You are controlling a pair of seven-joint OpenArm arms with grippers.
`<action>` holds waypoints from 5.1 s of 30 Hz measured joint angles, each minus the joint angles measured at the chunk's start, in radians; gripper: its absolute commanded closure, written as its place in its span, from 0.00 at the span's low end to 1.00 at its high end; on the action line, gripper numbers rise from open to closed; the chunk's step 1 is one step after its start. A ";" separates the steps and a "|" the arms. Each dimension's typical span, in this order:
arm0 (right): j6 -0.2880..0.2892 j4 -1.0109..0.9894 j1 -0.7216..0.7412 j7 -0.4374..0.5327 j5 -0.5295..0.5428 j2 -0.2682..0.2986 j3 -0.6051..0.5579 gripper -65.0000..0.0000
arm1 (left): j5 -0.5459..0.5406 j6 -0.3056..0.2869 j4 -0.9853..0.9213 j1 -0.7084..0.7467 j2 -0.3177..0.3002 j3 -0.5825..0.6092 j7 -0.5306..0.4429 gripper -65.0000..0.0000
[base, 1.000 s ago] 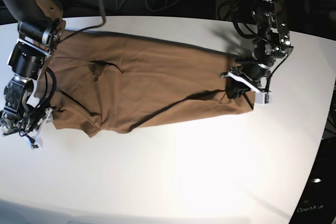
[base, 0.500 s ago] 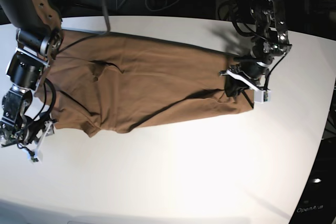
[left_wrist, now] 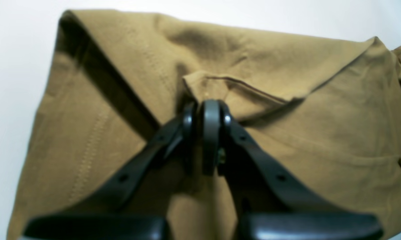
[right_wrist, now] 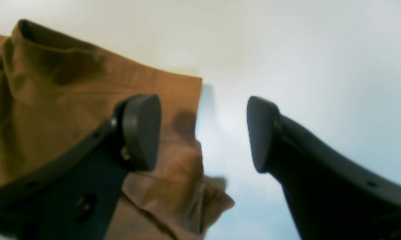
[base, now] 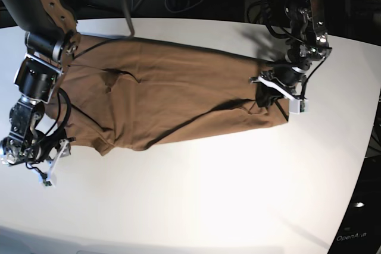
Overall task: Fold the T-shirt properly
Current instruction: 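Reposition the open right gripper over the shirt's hem end, then grasp the hem end with the right gripper and pull away from left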
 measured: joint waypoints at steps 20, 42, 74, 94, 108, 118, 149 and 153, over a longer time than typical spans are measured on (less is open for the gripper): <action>-0.004 -0.378 0.096 0.177 -0.008 0.069 0.053 0.38 | -0.003 0.000 0.006 0.008 0.003 -0.002 0.001 0.95; -0.003 -0.379 0.099 0.153 -0.003 0.043 0.055 0.38 | -0.003 0.000 0.006 0.006 0.003 -0.002 0.004 0.95; 0.000 -0.198 -0.017 0.154 0.003 0.014 0.113 0.98 | -0.004 0.000 0.006 0.011 0.001 -0.002 0.000 0.95; 0.004 0.529 -0.425 0.144 -0.002 -0.082 -0.034 0.98 | -0.007 0.000 0.006 0.011 0.000 -0.003 0.004 0.95; 0.002 0.745 -0.755 0.407 0.007 -0.053 -0.122 0.98 | -0.007 -0.001 0.006 0.011 -0.001 -0.003 0.007 0.95; 0.008 0.747 -0.964 0.645 -0.004 0.033 -0.138 0.98 | -0.005 0.001 0.055 0.021 -0.064 -0.003 0.026 0.95; 0.008 0.732 -1.015 0.706 -0.005 0.143 -0.014 0.98 | 0.002 -0.015 0.276 0.001 -0.132 -0.127 0.286 0.95; 0.005 0.738 -1.035 0.707 -0.016 0.145 -0.014 0.98 | 0.003 -0.015 0.275 0.001 -0.129 -0.124 0.285 0.95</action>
